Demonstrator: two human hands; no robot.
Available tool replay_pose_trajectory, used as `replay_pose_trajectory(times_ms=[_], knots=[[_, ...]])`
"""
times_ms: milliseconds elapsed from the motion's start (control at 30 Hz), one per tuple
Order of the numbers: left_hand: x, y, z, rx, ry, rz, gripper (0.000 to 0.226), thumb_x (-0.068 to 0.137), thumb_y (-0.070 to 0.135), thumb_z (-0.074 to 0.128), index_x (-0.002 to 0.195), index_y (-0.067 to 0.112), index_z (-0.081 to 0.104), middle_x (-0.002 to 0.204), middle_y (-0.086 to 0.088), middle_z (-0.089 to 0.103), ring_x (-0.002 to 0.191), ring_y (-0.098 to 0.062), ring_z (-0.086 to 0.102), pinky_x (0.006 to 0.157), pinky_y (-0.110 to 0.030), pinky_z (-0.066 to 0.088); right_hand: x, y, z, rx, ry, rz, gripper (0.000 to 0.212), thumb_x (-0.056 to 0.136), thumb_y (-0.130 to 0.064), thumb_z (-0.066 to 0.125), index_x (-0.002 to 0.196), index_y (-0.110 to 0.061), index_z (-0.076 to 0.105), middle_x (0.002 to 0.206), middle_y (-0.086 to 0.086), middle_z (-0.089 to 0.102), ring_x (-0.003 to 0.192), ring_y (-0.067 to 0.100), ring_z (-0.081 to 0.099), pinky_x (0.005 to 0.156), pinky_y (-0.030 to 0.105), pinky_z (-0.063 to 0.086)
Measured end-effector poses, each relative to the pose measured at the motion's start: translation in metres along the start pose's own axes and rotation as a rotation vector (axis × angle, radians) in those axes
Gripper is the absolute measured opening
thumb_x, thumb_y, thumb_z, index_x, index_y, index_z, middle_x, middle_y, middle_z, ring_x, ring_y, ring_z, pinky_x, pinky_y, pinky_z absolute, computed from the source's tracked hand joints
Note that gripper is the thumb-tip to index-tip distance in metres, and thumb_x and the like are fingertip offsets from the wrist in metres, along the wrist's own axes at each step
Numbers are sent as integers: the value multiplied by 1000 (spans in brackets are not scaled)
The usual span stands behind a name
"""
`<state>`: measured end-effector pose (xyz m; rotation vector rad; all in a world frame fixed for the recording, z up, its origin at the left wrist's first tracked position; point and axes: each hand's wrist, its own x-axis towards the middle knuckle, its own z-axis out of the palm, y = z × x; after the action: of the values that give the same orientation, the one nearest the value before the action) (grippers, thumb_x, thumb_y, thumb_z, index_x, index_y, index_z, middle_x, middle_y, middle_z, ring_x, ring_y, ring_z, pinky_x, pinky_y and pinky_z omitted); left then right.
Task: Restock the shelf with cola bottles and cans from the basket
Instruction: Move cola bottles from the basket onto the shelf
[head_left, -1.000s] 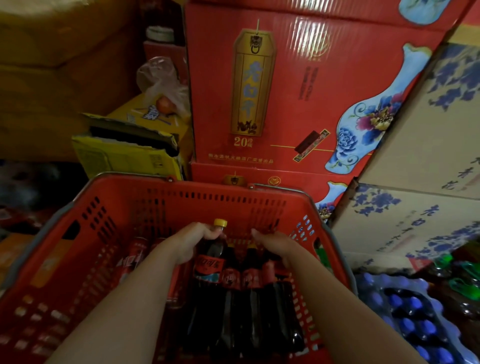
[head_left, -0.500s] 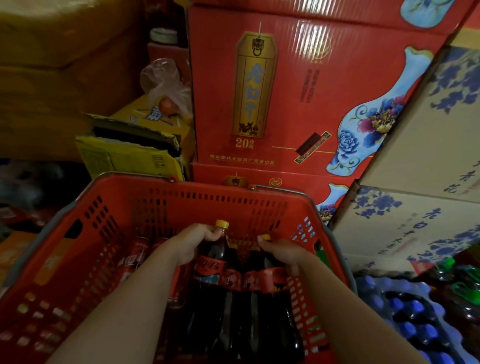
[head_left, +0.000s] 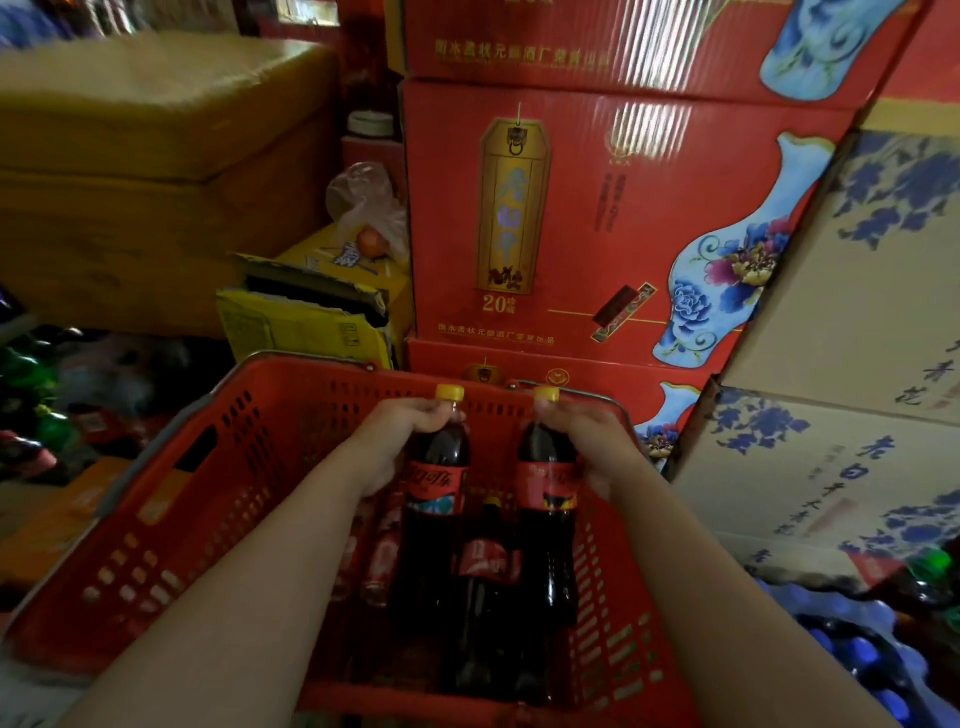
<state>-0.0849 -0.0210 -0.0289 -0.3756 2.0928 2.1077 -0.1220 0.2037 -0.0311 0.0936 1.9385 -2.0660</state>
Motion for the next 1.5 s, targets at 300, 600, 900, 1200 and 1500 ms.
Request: replay_pose_trajectory(times_ms=[300,600,900,1200,1500], knots=[[-74,42,-17,-256,376,276,16,86,14,62,94,5,72,97,-13,73,94,-31,67,89,-42,51,-13,-53,51,37,-246,-203,54,63,-47,86,100,-10,75,104,8,75,106,25,67,100,47,49],[-213,70,-53,-418,757,531,20,88,18,58,100,5,67,102,-12,71,93,-25,69,81,-37,53,-89,-87,137,185,-644,-242,25,80,-21,77,99,-4,74,89,5,77,82,15,73,71,28,56],[-371,90,-79,-443,1035,793,19,95,20,51,92,5,63,85,-7,67,71,-18,66,69,-28,54,-194,-101,228,192,-897,-316,54,66,-35,87,112,-10,72,113,9,72,108,28,66,94,46,53],[-515,38,-79,-271,1357,699,17,92,13,52,93,5,66,79,-4,74,72,-15,68,69,-25,55,-315,-76,283,249,-1198,-109,22,79,-18,78,99,-9,73,97,6,76,87,19,72,78,34,57],[-587,-34,-76,-152,1550,525,18,91,9,55,100,4,69,91,-7,75,85,-19,71,75,-29,54,-388,-18,317,168,-1366,-92,11,80,-14,76,91,-11,74,84,0,76,75,11,73,69,27,59]])
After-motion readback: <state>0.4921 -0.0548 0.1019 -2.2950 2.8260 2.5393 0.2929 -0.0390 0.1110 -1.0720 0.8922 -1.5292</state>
